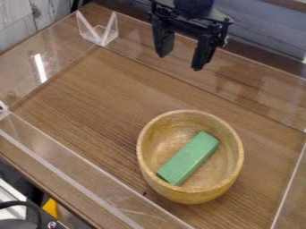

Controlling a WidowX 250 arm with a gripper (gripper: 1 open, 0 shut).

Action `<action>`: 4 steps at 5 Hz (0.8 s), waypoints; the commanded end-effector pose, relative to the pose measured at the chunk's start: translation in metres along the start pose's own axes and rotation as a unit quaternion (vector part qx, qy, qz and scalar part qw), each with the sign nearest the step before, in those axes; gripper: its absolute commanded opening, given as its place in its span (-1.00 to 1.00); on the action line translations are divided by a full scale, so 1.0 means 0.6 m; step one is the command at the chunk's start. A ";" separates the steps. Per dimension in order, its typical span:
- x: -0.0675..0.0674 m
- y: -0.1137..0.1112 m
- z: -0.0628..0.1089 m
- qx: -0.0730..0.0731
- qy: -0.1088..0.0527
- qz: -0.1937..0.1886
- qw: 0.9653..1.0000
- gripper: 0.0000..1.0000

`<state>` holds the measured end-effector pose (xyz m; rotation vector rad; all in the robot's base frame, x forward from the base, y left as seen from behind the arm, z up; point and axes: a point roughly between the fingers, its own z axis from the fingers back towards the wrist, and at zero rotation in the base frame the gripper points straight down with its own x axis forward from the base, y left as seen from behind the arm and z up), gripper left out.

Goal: Remove the green block from inside the brown bowl and put it on the table

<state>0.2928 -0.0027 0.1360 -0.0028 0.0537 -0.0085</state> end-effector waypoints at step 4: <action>-0.082 -0.109 -0.088 -0.008 0.038 -0.060 0.997 1.00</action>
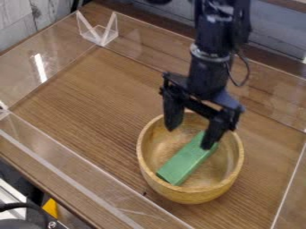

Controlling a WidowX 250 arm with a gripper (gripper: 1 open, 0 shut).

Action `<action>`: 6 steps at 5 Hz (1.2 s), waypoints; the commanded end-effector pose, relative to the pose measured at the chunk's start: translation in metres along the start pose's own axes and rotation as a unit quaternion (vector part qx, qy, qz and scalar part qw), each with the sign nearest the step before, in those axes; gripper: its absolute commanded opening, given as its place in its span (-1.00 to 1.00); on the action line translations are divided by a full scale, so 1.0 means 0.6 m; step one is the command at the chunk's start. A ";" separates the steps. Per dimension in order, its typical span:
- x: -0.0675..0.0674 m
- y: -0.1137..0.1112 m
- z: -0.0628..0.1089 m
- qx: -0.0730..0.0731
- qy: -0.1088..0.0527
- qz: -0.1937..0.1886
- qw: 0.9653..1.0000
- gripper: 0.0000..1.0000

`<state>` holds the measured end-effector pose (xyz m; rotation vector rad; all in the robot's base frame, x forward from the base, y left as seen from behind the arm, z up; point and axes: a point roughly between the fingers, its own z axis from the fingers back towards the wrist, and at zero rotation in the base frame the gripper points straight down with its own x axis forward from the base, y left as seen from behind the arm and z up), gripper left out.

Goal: Remove the green block from inside the brown bowl and put it on the table

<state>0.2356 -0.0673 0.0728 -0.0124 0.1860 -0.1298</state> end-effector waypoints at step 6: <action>0.005 0.008 -0.009 0.008 -0.081 0.001 0.997 1.00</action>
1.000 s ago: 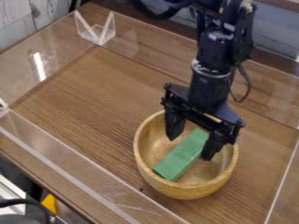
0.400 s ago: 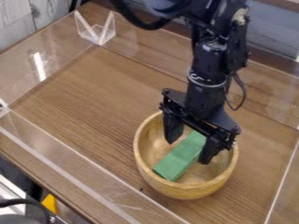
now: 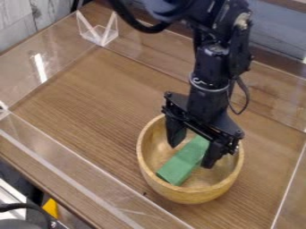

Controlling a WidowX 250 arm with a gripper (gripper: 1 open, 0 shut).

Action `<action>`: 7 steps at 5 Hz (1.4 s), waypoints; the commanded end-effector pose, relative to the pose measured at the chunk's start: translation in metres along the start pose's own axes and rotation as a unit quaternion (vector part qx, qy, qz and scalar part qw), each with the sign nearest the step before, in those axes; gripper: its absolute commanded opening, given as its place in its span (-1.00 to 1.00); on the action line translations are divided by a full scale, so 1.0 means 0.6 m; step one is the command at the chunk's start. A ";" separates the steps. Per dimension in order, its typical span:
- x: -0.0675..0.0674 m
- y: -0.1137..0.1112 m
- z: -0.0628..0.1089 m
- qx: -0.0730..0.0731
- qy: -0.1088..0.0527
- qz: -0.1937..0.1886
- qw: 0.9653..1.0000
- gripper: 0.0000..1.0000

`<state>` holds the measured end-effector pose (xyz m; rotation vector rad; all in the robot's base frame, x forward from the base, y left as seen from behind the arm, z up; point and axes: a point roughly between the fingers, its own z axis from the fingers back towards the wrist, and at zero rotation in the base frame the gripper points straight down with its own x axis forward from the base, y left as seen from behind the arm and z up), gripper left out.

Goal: Remove the green block from inside the brown bowl and put it on the table

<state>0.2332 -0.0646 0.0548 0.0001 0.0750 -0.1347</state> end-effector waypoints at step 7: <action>0.013 0.020 0.019 -0.005 -0.054 0.017 0.998 1.00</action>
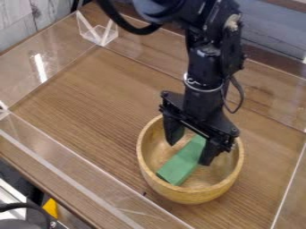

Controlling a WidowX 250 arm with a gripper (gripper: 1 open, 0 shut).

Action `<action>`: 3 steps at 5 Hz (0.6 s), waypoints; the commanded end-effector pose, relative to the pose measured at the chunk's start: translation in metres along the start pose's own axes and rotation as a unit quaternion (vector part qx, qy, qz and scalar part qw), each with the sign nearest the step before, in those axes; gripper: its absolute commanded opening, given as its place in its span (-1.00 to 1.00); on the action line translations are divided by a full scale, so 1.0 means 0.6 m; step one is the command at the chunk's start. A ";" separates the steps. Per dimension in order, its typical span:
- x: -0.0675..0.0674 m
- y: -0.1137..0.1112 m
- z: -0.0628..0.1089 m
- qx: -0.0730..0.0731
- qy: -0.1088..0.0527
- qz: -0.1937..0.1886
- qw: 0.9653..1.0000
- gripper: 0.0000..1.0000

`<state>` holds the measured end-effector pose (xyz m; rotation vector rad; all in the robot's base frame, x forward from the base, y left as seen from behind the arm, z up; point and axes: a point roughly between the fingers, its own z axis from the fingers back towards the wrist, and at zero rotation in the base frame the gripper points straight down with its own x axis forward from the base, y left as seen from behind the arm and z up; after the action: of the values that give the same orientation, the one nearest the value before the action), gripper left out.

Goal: Remove the green block from inside the brown bowl and put it on the table

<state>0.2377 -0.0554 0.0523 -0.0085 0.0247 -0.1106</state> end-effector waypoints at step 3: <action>0.011 0.004 0.026 -0.006 -0.038 0.009 0.999 1.00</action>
<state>0.2407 -0.0557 0.0584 -0.0194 -0.0109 -0.1009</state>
